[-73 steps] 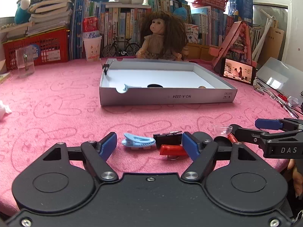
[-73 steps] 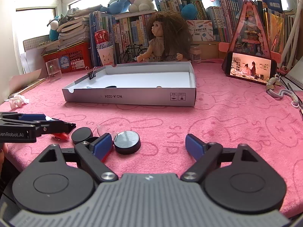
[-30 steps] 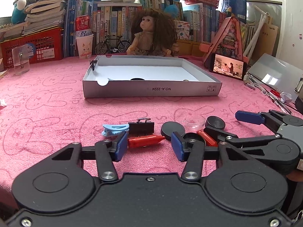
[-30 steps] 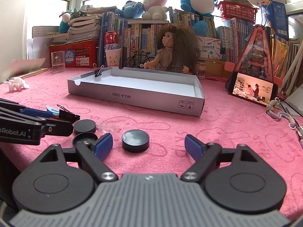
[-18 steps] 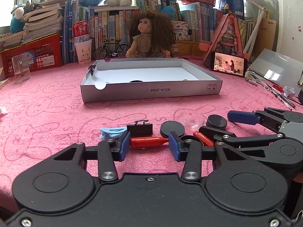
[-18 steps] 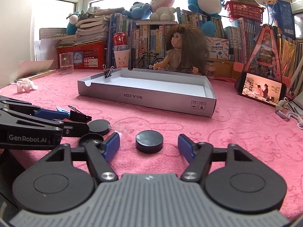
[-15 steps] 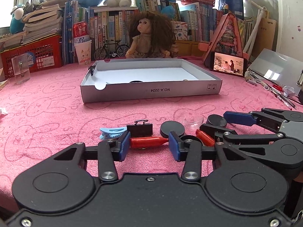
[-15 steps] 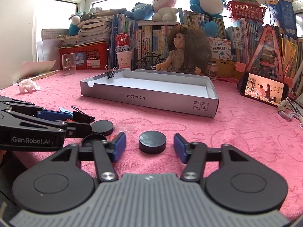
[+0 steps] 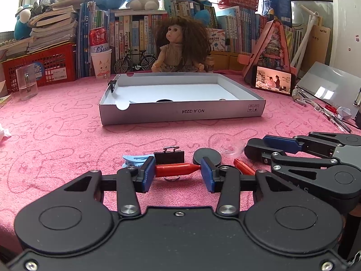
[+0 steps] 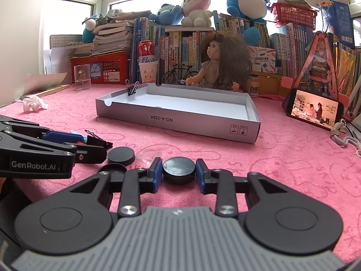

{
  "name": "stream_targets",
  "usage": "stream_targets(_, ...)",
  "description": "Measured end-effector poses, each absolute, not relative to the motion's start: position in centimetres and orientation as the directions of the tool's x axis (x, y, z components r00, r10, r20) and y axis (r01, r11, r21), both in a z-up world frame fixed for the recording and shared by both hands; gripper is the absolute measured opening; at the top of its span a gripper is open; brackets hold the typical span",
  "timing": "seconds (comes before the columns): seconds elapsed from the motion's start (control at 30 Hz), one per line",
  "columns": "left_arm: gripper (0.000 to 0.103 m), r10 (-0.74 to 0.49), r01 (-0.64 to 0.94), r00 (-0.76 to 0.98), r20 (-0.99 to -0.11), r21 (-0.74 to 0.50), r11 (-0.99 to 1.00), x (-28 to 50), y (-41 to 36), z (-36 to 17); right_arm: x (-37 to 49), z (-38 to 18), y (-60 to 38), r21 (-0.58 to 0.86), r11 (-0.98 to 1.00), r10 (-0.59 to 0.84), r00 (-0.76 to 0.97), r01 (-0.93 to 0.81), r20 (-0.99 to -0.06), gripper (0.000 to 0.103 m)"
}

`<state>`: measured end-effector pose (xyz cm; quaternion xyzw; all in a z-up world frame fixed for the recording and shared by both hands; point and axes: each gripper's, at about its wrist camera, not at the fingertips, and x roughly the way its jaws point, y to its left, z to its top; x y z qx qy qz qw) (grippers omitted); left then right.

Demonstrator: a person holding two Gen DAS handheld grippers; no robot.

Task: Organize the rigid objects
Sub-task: 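Grasp the red marker with the left tool while the right grasps the black round lid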

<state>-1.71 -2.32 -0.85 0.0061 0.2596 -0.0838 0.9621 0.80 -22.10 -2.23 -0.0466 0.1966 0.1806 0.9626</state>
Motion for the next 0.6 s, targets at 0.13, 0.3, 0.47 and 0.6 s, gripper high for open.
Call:
stream_targets(0.13,0.042,-0.153,0.157,0.855,-0.496,-0.035,0.987,-1.6,-2.0,-0.6,1.1,-2.0,-22.7,-0.023,0.942,0.299,0.871,-0.334,-0.390,0.037)
stream_targets(0.3,0.042,-0.140,0.139,0.860,-0.491,-0.039,0.990,-1.4,-1.6,-0.2,1.5,-1.8,-23.5,-0.018,0.956,0.263,0.882,-0.293,-0.391,0.037)
stream_targets(0.47,0.042,-0.133,0.122,0.864,-0.485,-0.054,0.991,-1.2,-1.0,0.2,1.8,-1.6,-24.1,-0.012,0.965,0.235,0.891,-0.260,-0.389,0.037)
stream_targets(0.6,0.042,-0.130,0.111,0.866,-0.483,-0.069,0.991,-0.8,-0.6,0.8,2.1,-1.4,-24.3,-0.006,0.970,0.221,0.896,-0.242,-0.386,0.037)
